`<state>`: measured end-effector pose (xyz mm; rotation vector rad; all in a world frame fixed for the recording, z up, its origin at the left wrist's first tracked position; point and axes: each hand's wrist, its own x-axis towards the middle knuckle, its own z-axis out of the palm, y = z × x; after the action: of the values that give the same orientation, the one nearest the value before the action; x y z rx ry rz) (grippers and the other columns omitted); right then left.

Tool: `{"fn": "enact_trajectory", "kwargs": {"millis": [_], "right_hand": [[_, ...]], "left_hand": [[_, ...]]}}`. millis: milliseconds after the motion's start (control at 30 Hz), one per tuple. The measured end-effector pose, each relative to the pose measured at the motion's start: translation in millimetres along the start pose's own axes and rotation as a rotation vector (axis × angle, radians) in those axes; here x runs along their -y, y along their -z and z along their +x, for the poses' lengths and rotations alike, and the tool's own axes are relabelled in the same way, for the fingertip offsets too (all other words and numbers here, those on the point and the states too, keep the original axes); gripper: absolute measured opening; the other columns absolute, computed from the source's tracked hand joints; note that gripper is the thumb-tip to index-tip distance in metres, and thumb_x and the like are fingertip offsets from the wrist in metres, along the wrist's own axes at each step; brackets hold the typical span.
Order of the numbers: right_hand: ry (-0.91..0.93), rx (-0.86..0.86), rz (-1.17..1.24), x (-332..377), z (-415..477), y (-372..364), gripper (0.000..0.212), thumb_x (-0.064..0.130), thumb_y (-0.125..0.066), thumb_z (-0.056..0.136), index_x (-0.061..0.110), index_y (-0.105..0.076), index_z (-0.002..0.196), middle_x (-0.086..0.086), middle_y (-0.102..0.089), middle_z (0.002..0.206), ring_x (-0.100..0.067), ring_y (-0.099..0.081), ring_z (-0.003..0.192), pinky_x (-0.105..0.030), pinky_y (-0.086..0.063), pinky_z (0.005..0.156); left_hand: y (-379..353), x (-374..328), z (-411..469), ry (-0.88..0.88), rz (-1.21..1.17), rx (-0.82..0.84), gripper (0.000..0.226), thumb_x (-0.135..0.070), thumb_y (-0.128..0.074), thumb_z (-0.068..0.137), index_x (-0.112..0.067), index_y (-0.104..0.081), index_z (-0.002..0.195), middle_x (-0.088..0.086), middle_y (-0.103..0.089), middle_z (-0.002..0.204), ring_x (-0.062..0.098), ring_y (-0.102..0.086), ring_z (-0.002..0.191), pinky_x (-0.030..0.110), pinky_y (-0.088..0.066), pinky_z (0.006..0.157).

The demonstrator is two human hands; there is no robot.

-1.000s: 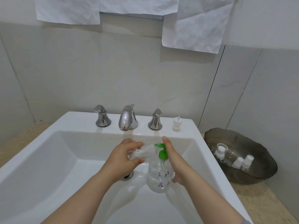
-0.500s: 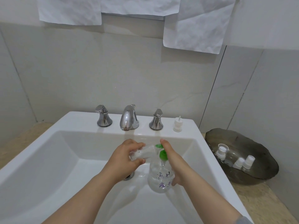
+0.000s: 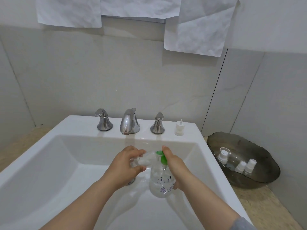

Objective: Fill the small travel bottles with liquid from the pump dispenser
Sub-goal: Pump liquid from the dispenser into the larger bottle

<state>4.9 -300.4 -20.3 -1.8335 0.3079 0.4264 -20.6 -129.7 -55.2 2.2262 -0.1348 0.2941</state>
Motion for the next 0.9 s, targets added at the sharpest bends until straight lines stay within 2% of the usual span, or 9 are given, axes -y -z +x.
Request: {"fn": "enact_trajectory", "kwargs": {"millis": [133,200,300,400,467,533,667,800,900], "right_hand": [[0.022,0.003,-0.010,-1,2,0,0.041,0.056,-0.037,0.096,0.019,-0.052,0.089,-0.007,-0.052,0.096,-0.030,-0.050,0.089,-0.039,-0.037,0.081],[0.019,0.007,-0.007,-3,5,0,0.043,0.059,-0.037,0.095,0.019,-0.054,0.091,-0.007,-0.054,0.100,-0.027,-0.048,0.088,-0.037,-0.035,0.080],[-0.007,0.029,0.013,-7,9,2,0.056,0.069,-0.037,0.089,0.022,-0.055,0.114,-0.006,-0.052,0.115,-0.031,-0.048,0.104,-0.039,-0.033,0.087],[-0.074,0.072,0.040,-5,12,3,0.082,0.079,-0.035,0.083,0.023,-0.041,0.143,-0.006,-0.045,0.139,-0.035,-0.039,0.132,-0.050,-0.030,0.104],[-0.097,0.096,0.068,-4,11,5,0.084,0.081,-0.033,0.082,0.025,-0.038,0.145,-0.005,-0.038,0.150,-0.036,-0.032,0.138,-0.055,-0.024,0.109],[-0.103,0.117,0.112,-2,10,6,0.081,0.080,-0.031,0.083,0.027,-0.040,0.144,-0.004,-0.036,0.152,-0.036,-0.028,0.141,-0.057,-0.020,0.111],[-0.085,0.122,0.119,0,6,8,0.076,0.077,-0.029,0.086,0.027,-0.043,0.142,-0.005,-0.038,0.151,-0.034,-0.030,0.140,-0.053,-0.022,0.111],[-0.098,0.099,0.107,-1,5,8,0.083,0.079,-0.031,0.084,0.025,-0.038,0.146,-0.005,-0.033,0.154,-0.035,-0.026,0.142,-0.055,-0.021,0.111],[-0.111,0.063,0.089,-3,8,5,0.084,0.079,-0.036,0.082,0.023,-0.039,0.145,-0.006,-0.036,0.151,-0.037,-0.031,0.139,-0.056,-0.025,0.108]], "left_hand": [[0,-1,-1,0.005,-0.003,-0.001,0.045,-0.015,-0.077,0.075,-0.029,-0.064,0.116,-0.012,-0.055,0.102,0.000,-0.054,0.095,-0.002,-0.033,0.076],[0,-2,-1,0.002,-0.007,-0.003,0.044,-0.014,-0.077,0.075,-0.028,-0.065,0.115,-0.012,-0.055,0.101,-0.001,-0.054,0.095,-0.002,-0.033,0.076],[2,-4,0,-0.007,-0.034,-0.021,0.042,-0.013,-0.077,0.073,-0.030,-0.066,0.110,-0.011,-0.056,0.101,-0.003,-0.055,0.092,-0.002,-0.034,0.075],[3,-5,3,-0.015,-0.058,-0.046,0.041,-0.012,-0.078,0.073,-0.032,-0.067,0.108,-0.011,-0.057,0.100,0.001,-0.056,0.093,0.004,-0.037,0.081],[4,-4,3,-0.010,-0.071,-0.049,0.042,-0.012,-0.078,0.073,-0.032,-0.067,0.108,-0.010,-0.057,0.101,0.004,-0.057,0.095,0.009,-0.039,0.084],[4,-4,3,-0.008,-0.067,-0.050,0.042,-0.012,-0.077,0.073,-0.032,-0.067,0.108,-0.010,-0.058,0.100,0.004,-0.057,0.094,0.003,-0.036,0.080],[5,-5,4,-0.007,-0.053,-0.049,0.041,-0.014,-0.078,0.074,-0.031,-0.066,0.109,-0.012,-0.056,0.101,0.003,-0.056,0.094,-0.001,-0.035,0.075],[4,-7,2,-0.025,-0.051,-0.048,0.042,-0.013,-0.077,0.074,-0.030,-0.066,0.111,-0.013,-0.056,0.100,-0.001,-0.055,0.093,-0.001,-0.034,0.076],[4,-7,2,-0.028,-0.033,-0.044,0.043,-0.015,-0.077,0.074,-0.033,-0.065,0.111,-0.013,-0.056,0.100,0.001,-0.055,0.093,-0.001,-0.034,0.075]]}}
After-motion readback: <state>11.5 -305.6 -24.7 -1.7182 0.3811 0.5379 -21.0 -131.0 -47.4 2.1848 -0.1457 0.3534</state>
